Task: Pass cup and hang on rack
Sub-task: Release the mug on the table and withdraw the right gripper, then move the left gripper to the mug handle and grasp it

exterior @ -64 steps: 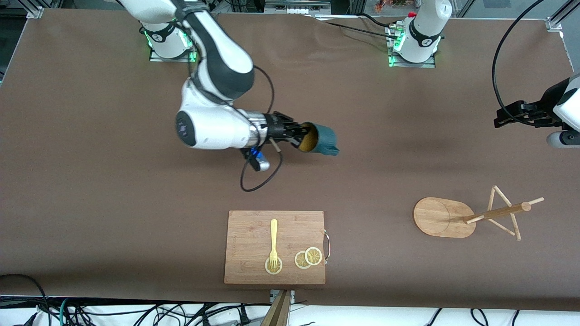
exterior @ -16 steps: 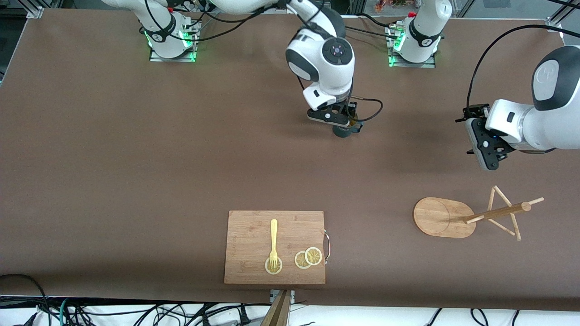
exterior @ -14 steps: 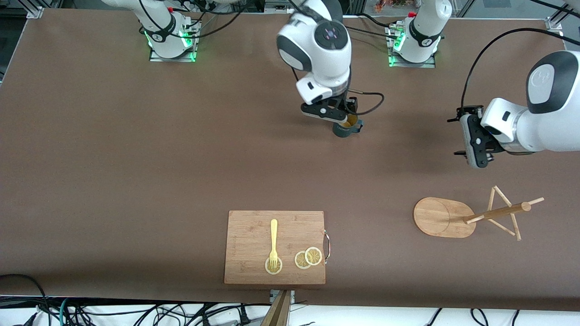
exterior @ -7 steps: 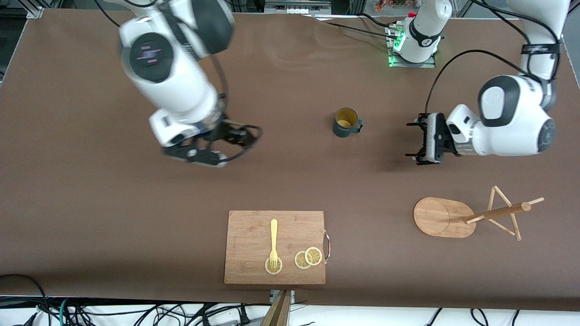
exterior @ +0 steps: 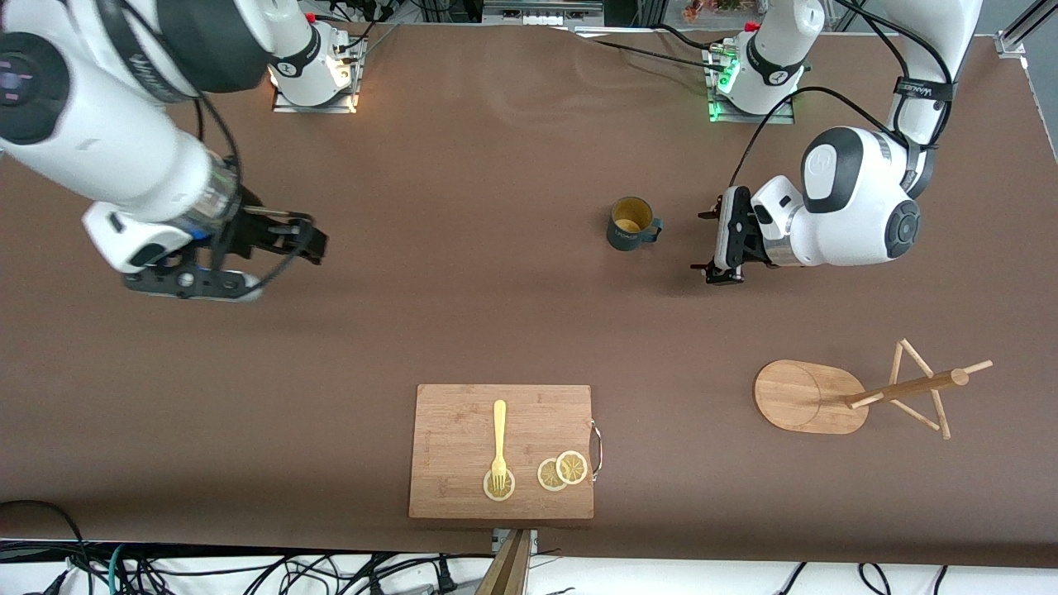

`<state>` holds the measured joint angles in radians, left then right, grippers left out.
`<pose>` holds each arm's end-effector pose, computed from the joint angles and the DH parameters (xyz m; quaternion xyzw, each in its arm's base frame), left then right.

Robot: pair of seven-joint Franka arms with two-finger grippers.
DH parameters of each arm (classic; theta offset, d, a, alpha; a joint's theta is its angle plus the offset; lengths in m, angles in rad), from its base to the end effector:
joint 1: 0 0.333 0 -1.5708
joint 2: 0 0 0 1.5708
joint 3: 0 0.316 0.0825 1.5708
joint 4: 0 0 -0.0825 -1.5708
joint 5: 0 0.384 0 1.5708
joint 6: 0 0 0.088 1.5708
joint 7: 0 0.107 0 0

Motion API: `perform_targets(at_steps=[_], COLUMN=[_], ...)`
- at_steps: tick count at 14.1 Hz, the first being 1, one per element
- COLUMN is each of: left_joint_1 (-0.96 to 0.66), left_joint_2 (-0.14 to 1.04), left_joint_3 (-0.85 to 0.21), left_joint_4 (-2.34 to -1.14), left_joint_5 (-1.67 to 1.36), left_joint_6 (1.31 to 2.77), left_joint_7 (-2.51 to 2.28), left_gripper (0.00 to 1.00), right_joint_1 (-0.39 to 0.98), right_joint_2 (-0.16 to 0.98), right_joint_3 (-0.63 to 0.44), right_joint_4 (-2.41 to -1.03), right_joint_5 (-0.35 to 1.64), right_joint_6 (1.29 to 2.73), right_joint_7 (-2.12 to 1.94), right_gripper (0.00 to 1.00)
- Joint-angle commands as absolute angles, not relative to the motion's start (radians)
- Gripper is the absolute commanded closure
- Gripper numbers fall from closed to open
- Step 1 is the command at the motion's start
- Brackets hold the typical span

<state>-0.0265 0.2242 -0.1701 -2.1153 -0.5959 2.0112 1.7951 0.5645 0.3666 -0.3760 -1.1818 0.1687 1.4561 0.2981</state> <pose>0.5235 -0.1373 0.2957 0.6491 -0.6974 0.0766 0.2939 0.6186 0.1874 0.5869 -0.9985 0.0388 0.0380 0.0088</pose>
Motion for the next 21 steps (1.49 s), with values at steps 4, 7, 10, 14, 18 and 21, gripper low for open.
perform_targets(at_steps=[4, 7, 10, 14, 18, 21], left_joint_1=[-0.008, -0.005, -0.005, -0.003, 0.028, 0.052], left_joint_2=[0.199, 0.227, 0.264, 0.305, 0.386, 0.417], left_joint_3=[-0.167, -0.166, -0.164, -0.163, -0.160, -0.158], left_joint_4=[-2.315, -2.348, -2.362, -2.376, -2.376, -2.376], left_joint_5=[-0.860, -0.946, -1.035, -1.100, -1.221, -1.243], left_joint_6=[2.178, 2.195, 2.230, 2.250, 2.246, 2.229], left_joint_7=[2.207, 2.314, 2.436, 2.519, 2.672, 2.718], left_gripper=[0.00, 0.00, 0.00, 0.00, 0.00, 0.00], right_joint_1=[0.581, 0.377, 0.105, 0.104, 0.103, 0.097], right_joint_2=[0.221, 0.146, 0.072, 0.055, 0.063, 0.092], right_joint_3=[-0.442, -0.245, 0.039, 0.048, 0.048, 0.041], right_joint_4=[-1.390, -1.485, -1.561, -1.565, -1.537, -1.467], right_joint_5=[0.120, 0.085, 0.032, -0.014, -0.020, -0.006], right_joint_6=[1.470, 1.511, 1.539, 1.534, 1.540, 1.529], right_joint_7=[0.157, 0.149, 0.149, 0.146, 0.146, 0.141], right_gripper=[0.00, 0.00, 0.00, 0.00, 0.00, 0.00])
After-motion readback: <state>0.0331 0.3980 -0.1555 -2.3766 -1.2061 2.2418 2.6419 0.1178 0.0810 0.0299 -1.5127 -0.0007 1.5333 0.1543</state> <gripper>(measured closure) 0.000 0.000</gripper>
